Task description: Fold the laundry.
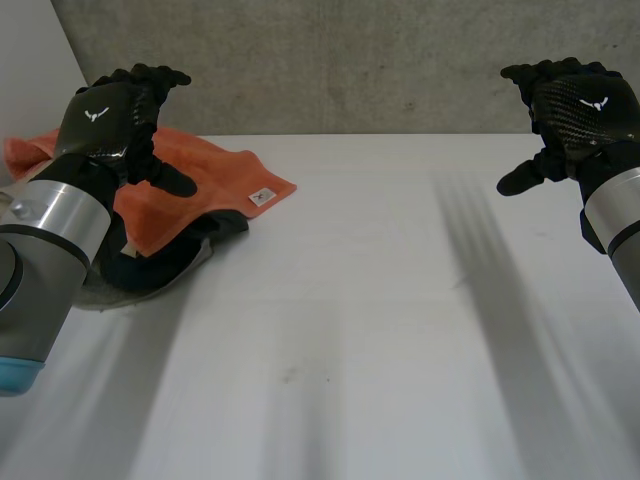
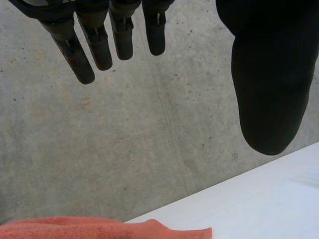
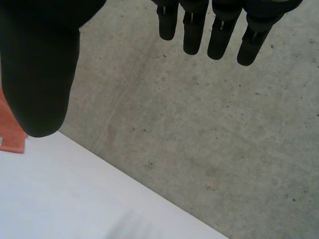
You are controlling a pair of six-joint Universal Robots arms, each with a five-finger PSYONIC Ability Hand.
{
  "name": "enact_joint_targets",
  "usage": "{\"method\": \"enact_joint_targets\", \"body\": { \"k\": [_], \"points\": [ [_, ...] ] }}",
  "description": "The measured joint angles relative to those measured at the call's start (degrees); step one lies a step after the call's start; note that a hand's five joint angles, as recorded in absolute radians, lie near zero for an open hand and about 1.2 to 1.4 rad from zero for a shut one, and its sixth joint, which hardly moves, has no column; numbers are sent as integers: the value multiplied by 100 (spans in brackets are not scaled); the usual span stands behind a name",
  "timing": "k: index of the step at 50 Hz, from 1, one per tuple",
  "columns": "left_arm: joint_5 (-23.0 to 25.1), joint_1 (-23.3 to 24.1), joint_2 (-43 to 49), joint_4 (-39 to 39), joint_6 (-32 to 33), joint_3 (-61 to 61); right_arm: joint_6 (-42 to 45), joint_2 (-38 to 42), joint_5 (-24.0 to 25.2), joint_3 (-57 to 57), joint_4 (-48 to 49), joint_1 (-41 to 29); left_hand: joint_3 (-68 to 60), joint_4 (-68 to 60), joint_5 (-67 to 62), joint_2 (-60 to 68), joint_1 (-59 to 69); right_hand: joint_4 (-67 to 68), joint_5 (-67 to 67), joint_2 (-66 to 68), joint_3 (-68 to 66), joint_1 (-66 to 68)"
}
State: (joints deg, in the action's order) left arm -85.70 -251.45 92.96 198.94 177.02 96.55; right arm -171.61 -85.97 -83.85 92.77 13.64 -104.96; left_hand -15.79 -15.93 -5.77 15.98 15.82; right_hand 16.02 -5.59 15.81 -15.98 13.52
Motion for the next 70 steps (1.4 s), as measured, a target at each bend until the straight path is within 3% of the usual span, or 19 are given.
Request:
{"method": "enact_joint_targets", "body": {
  "k": [13,18,22,28,34,38,40,41,42,48,51,60,65,70],
  "points": [
    [168,-47,41,40,-22,-83,19,2,8,6,-6,-22,375,429,300,-402,-378,-405,316,-363,390,-58],
    [460,-300,425,192,42,-434,27,2,17,12,7,-31,283,301,245,-286,-333,-405,315,-363,390,-58],
    [726,-774,1143,301,203,-1067,30,3,30,8,13,-25,-138,-156,-186,130,178,-405,316,-363,390,-58],
    [869,-1384,2497,330,1011,-2171,33,32,48,3,14,-10,-250,-275,-302,247,278,-405,316,-363,390,-58],
    [875,-1564,3602,349,2127,-2927,48,85,54,3,16,-24,-347,-356,-390,334,346,-405,315,-363,390,-58],
    [871,-1577,4114,352,2602,-3236,108,177,55,3,15,-39,-1351,-1348,-1365,1406,1475,-405,316,-363,390,-58],
    [870,-1568,4271,344,2716,-3313,162,242,54,-1,15,-45,-2750,-2749,-2725,2749,3074,-405,315,-363,390,-58],
    [865,-1549,4312,339,2746,-3326,200,278,54,-3,15,-48,-4386,-4407,-4326,4409,4701,-405,316,-363,390,-57],
    [859,-1533,4322,335,2754,-3317,223,299,54,-5,15,-49,-4645,-4677,-4587,4734,4875,-405,316,-363,390,-58],
    [813,-1319,3838,341,2626,-3027,321,367,52,-18,15,-49,-5149,-5242,-4960,5234,4937,-405,315,-363,390,-58],
    [801,-1056,3113,364,2377,-2735,337,371,53,-22,16,-46,-5199,-5265,-4960,5238,4937,-405,316,-363,390,-58],
    [838,82,1599,329,998,-2327,332,359,47,-41,10,-22,-5227,-5266,-4960,5247,4937,-405,316,-363,388,-58],
    [860,791,1514,296,41,-2378,325,354,39,-66,4,9,-5227,-5267,-4960,5249,4937,-405,315,-363,388,-58],
    [854,1467,2039,304,-646,-2621,309,352,17,-106,-2,26,-5227,-5267,-4960,5252,4937,-405,316,-363,388,-58]
  ]
}}
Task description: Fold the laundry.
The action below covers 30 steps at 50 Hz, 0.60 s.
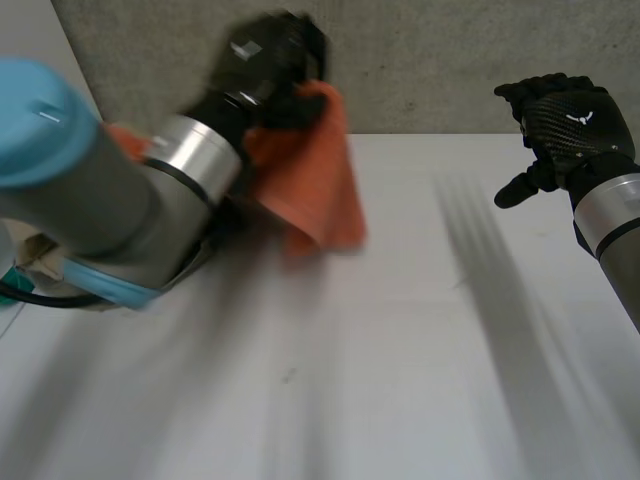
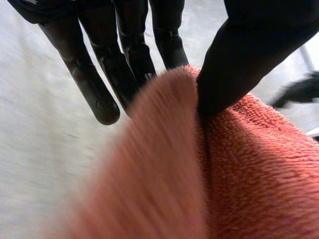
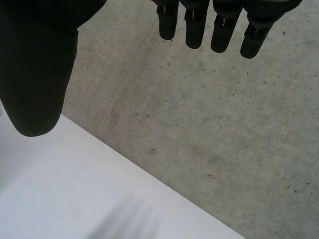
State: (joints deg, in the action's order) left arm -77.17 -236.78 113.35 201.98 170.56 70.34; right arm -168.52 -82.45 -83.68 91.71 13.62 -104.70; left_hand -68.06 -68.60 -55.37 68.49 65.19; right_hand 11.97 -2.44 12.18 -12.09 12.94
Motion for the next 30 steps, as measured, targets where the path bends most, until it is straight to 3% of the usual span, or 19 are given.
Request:
{"method": "enact_joint_targets", "body": {
  "k": [5,12,14,15,17,18,21,30],
  "points": [
    [-40,721,1028,15,-319,-453,-8,34,-43,-123,-56,25,0,0,0,0,0,0,0,0,0,0],
    [-55,1119,1921,47,-332,-836,-3,314,-56,-370,-355,175,0,-1,0,0,0,0,0,0,0,0],
    [-55,1135,1998,62,-316,-862,-5,417,-56,-462,-506,236,608,585,321,-643,-393,0,0,0,0,0],
    [-56,1136,2010,67,-303,-858,-6,463,-55,-511,-586,264,1392,1452,1138,-1445,-1313,0,0,0,0,0],
    [-60,1127,1987,75,-283,-835,-8,549,-51,-607,-754,308,1720,1714,1396,-1779,-1597,0,0,0,0,0],
    [-61,1115,1919,77,-261,-785,-7,593,-43,-665,-868,325,2785,2876,2552,-2861,-2743,0,0,0,0,0],
    [-63,1057,1592,79,-163,-554,15,663,-14,-811,-1184,332,3623,3721,3414,-3713,-3499,0,0,0,0,0],
    [-46,296,73,-4,888,825,334,672,40,-1105,-2208,282,4374,4510,4203,-4429,-4025,0,0,0,0,0]
  ]
}}
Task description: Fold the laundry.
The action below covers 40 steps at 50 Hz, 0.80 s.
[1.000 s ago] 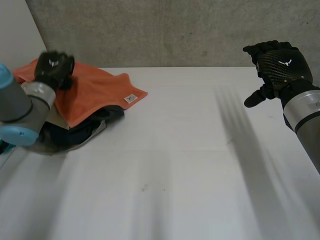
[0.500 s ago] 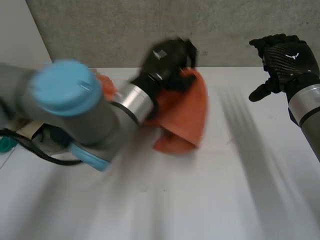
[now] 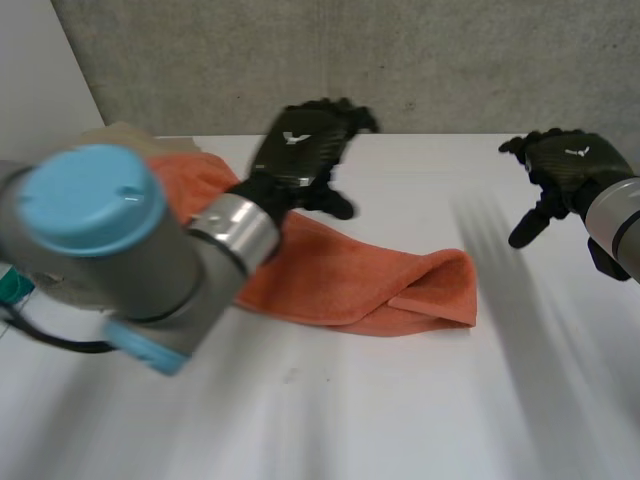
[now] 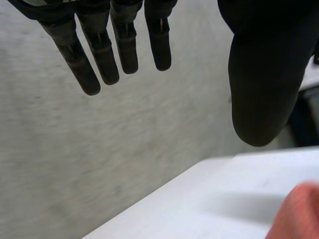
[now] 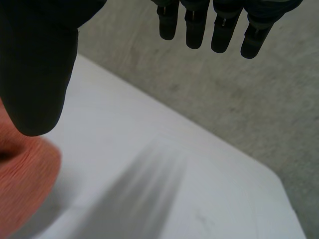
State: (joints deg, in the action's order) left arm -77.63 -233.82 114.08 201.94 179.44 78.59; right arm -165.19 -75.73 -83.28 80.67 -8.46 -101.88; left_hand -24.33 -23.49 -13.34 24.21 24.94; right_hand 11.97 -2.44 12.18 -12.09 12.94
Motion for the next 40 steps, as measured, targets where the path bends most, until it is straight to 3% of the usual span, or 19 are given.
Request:
{"method": "enact_joint_targets", "body": {
  "k": [10,16,22,29,32,34,35,40],
  "points": [
    [75,-1381,-714,-124,1681,1369,573,-12,19,364,-674,-607,93,92,96,-100,0,214,-208,117,-206,26],
    [399,-2370,-452,-172,2643,1468,898,74,17,1012,206,-1224,93,93,121,-101,0,259,-267,209,-249,26],
    [1098,-3105,141,-291,3710,1246,1150,494,3,1565,1616,-1519,93,92,116,-101,0,294,-304,216,-300,33],
    [1427,-3245,735,-503,4408,881,1199,1173,-49,1497,2215,-1558,-380,-458,-491,403,376,1642,-1617,1601,-1632,1552],
    [1438,-3203,875,-563,4510,791,1192,1310,-61,1414,2257,-1548,-2738,-2855,-2826,2877,2782,3052,-2993,3170,-3143,3096],
    [1429,-3108,955,-605,4545,736,1179,1385,-75,1327,2285,-1517,-3429,-3557,-3540,3545,3281,5233,-5104,5336,-5233,4815],
    [1423,-3064,951,-611,4541,731,1175,1387,-80,1310,2293,-1508,-3927,-4128,-4097,4079,3715,5415,-5219,5440,-5397,4815],
    [1391,-2812,639,-621,4397,804,1166,1186,-187,1232,2299,-1456,-4328,-4509,-4349,4410,3863,5597,-5246,5470,-5508,4815]
  ]
}}
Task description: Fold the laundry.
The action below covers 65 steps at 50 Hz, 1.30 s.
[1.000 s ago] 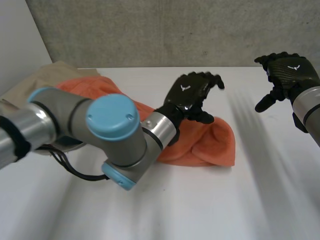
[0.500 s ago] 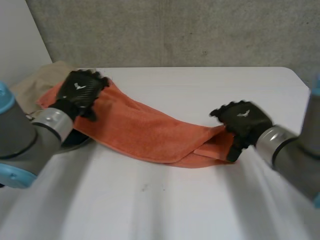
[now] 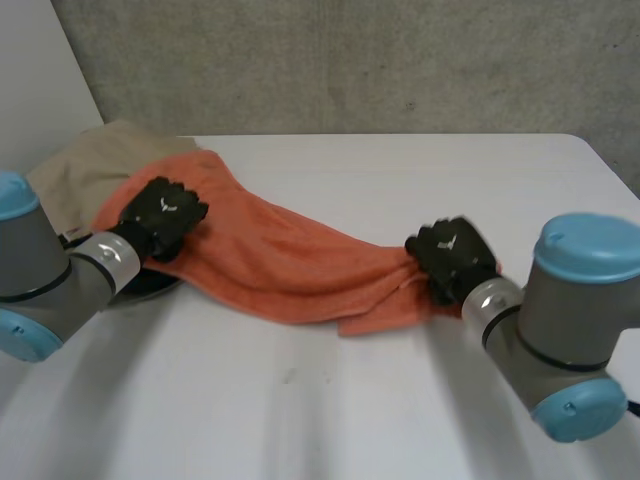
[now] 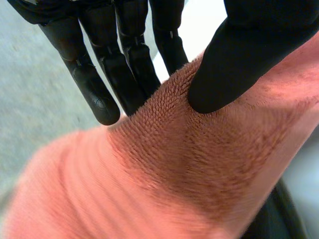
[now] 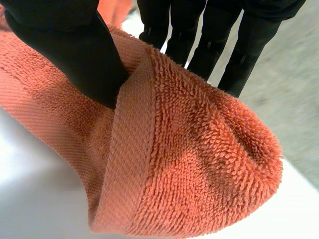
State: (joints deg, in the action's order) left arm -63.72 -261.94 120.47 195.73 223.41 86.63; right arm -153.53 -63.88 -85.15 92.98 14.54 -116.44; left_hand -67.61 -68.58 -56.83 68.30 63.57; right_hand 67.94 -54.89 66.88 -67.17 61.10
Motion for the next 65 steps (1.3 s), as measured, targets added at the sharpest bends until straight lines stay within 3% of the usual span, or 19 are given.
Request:
{"method": "enact_joint_targets", "body": {
  "k": [5,11,15,20,28,34,40,44,48,51,55,59,65],
  "points": [
    [-30,359,-1017,-7,-751,283,96,-709,-202,-169,-265,199,-18,0,0,7,14,0,0,0,0,0],
    [-72,662,-2452,-149,-2280,489,449,-1550,-238,-776,-1508,853,-46,-2,0,19,14,0,0,0,0,0],
    [-91,711,-2949,-377,-3033,504,583,-1791,-132,-1222,-2321,1117,-46,-2,0,19,14,28,0,0,-36,0],
    [-91,781,-2986,-921,-3512,474,807,-1872,92,-1660,-3220,1315,-46,-2,0,19,14,47,0,0,-44,0],
    [-163,1312,-1807,-1474,-3442,142,1419,-1354,393,-1894,-3798,1503,-46,-4,0,19,27,48,0,0,-45,0],
    [-848,1516,-771,-1109,-3043,-1164,1442,-652,415,-2476,-2840,1476,-70,-22,0,33,27,48,0,0,-45,0],
    [-1558,1612,-499,64,-2643,-2607,1140,-423,369,-2854,-204,1462,-70,-26,0,33,27,48,0,0,-45,0],
    [-1712,1697,-767,1099,-2631,-2699,809,-601,312,-2538,1576,1474,-71,-26,0,33,27,49,0,0,-45,0],
    [-1713,1753,-1126,1640,-2719,-2263,569,-844,290,-2248,2022,1493,-70,-26,0,33,27,51,0,0,-72,0],
    [-1675,1782,-1353,1735,-2800,-1684,450,-958,337,-2152,1452,1515,-70,-26,0,33,27,52,0,0,-76,0],
    [-1634,1814,-1383,1458,-2857,-986,408,-794,587,-2218,-110,1539,-70,-26,0,33,27,54,0,0,-76,0],
    [-1622,1895,-1091,1012,-2871,-558,438,-329,939,-2304,-1542,1556,-70,-27,0,33,27,64,0,0,-80,0],
    [-1623,2086,-492,445,-2876,-263,641,505,1167,-2318,-2662,1565,-71,-27,0,33,27,65,0,0,-80,0]
  ]
}}
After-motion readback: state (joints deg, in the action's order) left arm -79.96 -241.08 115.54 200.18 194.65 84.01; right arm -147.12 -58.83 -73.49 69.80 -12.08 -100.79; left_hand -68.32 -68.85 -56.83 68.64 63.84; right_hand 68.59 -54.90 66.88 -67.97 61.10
